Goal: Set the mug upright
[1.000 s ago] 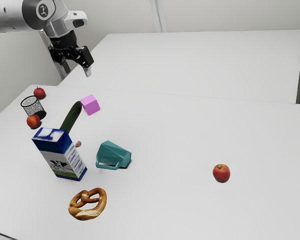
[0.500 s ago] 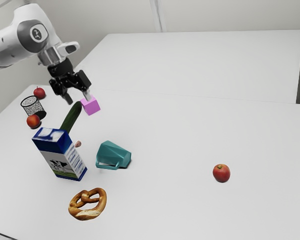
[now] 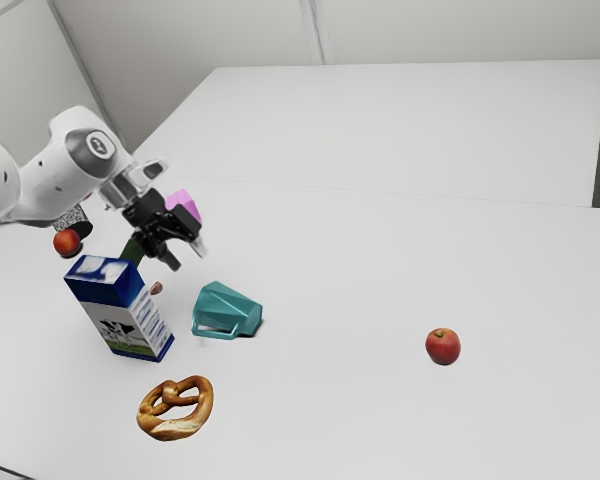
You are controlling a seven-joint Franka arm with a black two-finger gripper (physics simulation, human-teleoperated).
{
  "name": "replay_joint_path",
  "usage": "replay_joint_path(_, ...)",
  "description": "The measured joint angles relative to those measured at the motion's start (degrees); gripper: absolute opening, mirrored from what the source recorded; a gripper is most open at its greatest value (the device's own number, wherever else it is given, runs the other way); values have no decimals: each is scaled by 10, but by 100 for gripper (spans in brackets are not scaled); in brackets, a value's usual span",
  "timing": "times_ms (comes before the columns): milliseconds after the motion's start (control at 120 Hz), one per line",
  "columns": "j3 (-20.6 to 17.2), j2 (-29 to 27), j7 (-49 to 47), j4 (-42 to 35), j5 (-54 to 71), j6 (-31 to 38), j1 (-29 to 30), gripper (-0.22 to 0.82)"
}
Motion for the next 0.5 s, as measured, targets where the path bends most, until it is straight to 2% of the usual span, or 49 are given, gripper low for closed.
replay_joint_path(225, 0, 29, 57, -29, -44, 17, 4, 60)
replay_joint_path(500, -1, 32, 125, -72, -119, 22, 10, 60)
